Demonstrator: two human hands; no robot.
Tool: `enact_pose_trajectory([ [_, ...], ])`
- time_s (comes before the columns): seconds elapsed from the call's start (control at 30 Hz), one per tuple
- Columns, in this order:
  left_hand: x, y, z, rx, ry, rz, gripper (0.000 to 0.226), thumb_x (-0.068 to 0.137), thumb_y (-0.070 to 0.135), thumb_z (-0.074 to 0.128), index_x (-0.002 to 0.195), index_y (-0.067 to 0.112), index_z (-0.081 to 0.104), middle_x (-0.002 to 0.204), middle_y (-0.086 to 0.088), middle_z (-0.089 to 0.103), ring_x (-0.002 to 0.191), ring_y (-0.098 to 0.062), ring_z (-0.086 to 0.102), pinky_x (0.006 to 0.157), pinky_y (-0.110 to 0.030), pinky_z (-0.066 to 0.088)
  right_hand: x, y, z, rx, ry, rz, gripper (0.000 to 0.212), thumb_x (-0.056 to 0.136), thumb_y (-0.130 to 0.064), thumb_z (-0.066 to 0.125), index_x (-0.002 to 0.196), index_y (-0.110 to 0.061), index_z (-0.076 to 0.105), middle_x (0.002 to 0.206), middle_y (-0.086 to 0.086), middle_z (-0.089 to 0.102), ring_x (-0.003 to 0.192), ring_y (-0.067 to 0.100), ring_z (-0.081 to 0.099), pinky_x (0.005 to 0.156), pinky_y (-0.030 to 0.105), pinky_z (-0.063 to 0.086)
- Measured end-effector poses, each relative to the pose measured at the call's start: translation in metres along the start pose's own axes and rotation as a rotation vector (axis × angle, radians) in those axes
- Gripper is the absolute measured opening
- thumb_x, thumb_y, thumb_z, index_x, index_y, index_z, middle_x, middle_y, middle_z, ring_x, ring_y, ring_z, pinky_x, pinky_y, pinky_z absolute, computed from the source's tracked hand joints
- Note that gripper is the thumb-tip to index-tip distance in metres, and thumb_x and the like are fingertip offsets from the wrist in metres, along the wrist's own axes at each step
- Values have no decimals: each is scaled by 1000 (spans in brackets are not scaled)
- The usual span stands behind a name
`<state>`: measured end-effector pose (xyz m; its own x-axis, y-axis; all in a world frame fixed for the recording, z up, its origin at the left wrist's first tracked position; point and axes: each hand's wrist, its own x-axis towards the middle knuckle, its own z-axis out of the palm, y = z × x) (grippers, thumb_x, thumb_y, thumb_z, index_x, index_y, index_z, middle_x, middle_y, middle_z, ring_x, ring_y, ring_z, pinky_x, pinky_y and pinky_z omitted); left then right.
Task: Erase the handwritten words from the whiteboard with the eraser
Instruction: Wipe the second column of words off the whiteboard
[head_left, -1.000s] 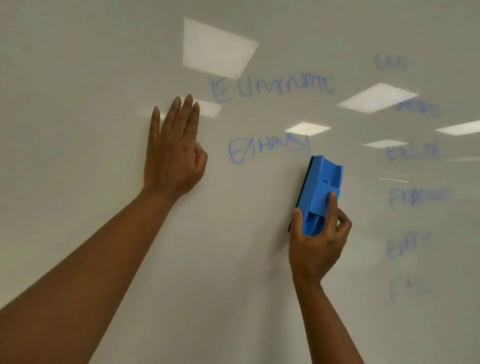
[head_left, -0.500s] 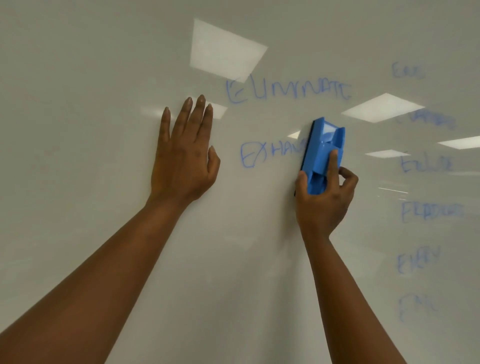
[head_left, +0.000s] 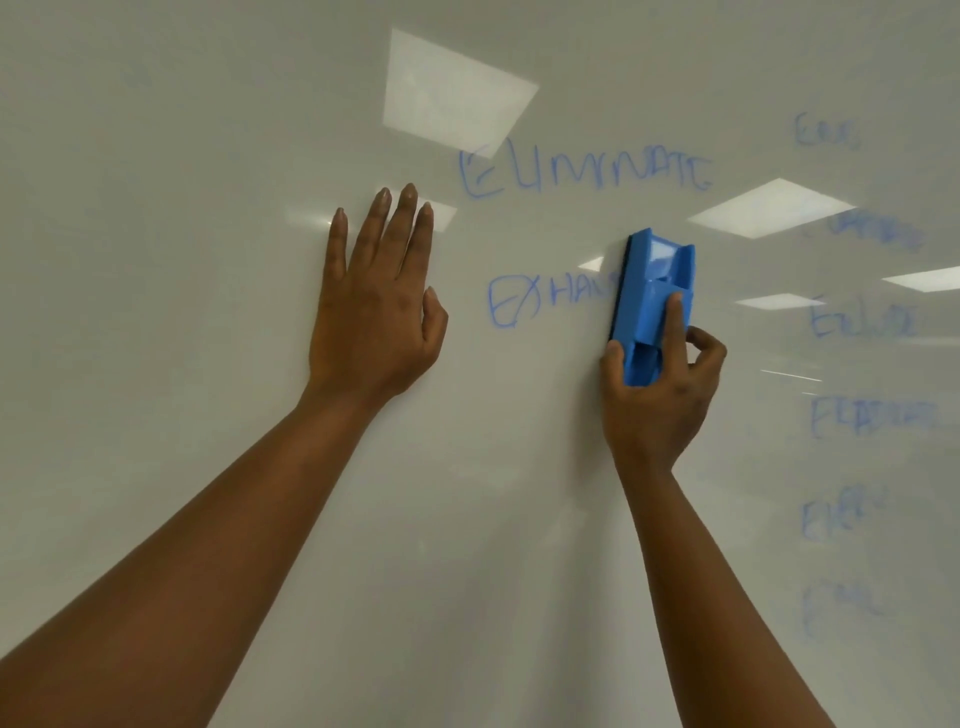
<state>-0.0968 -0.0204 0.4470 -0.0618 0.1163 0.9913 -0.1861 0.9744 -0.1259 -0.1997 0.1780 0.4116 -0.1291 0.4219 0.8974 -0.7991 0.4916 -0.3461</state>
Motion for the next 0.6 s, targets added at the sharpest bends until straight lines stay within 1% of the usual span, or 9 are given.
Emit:
enact_pose_trajectory([
  [0.1, 0, 0, -1, 6, -5, -2, 61, 87, 20, 35, 145, 2, 26, 154, -15, 22, 143, -29, 17, 117, -49, 7, -8, -3, -1, -18, -48, -95, 67, 79, -23, 68, 139, -19, 38, 118, 15, 46, 102, 21, 47, 74, 21, 38],
  [0.23, -1, 0, -1, -1, -7, -1, 61, 87, 19, 36, 145, 2, 26, 154, -15, 23, 143, -29, 17, 117, -49, 8, -2, 10, -8, -58, -70, -156, 67, 79, -22, 69, 139, -18, 39, 117, 18, 46, 101, 24, 48, 70, 24, 40],
  [0.37, -1, 0, 0, 0, 3, -5, 61, 87, 18, 36, 145, 2, 27, 154, -14, 23, 143, -29, 18, 117, -49, 9, 13, 12, -6, -55, -7, -15, 65, 81, -25, 66, 140, -22, 38, 119, 15, 45, 104, 26, 49, 74, 25, 41],
  [0.43, -1, 0, 0, -1, 8, -9, 61, 87, 18, 36, 145, 3, 27, 154, -14, 23, 143, -29, 18, 117, -49, 9, 12, 4, -3, -32, 9, 18, 66, 80, -25, 66, 140, -22, 38, 118, 14, 45, 103, 25, 49, 75, 26, 42],
  [0.5, -2, 1, 0, -5, 12, -12, 61, 87, 18, 36, 145, 3, 28, 154, -14, 24, 143, -28, 19, 117, -49, 9, 6, -8, 1, -11, -11, -28, 67, 79, -25, 68, 139, -21, 39, 117, 15, 45, 101, 24, 50, 72, 24, 41],
  [0.6, -1, 1, 0, -12, 16, -10, 60, 87, 17, 37, 145, 3, 29, 153, -14, 24, 143, -29, 19, 116, -49, 9, -12, -27, 4, -19, -89, -193, 69, 75, -23, 71, 137, -17, 43, 113, 17, 48, 94, 25, 51, 65, 22, 38],
])
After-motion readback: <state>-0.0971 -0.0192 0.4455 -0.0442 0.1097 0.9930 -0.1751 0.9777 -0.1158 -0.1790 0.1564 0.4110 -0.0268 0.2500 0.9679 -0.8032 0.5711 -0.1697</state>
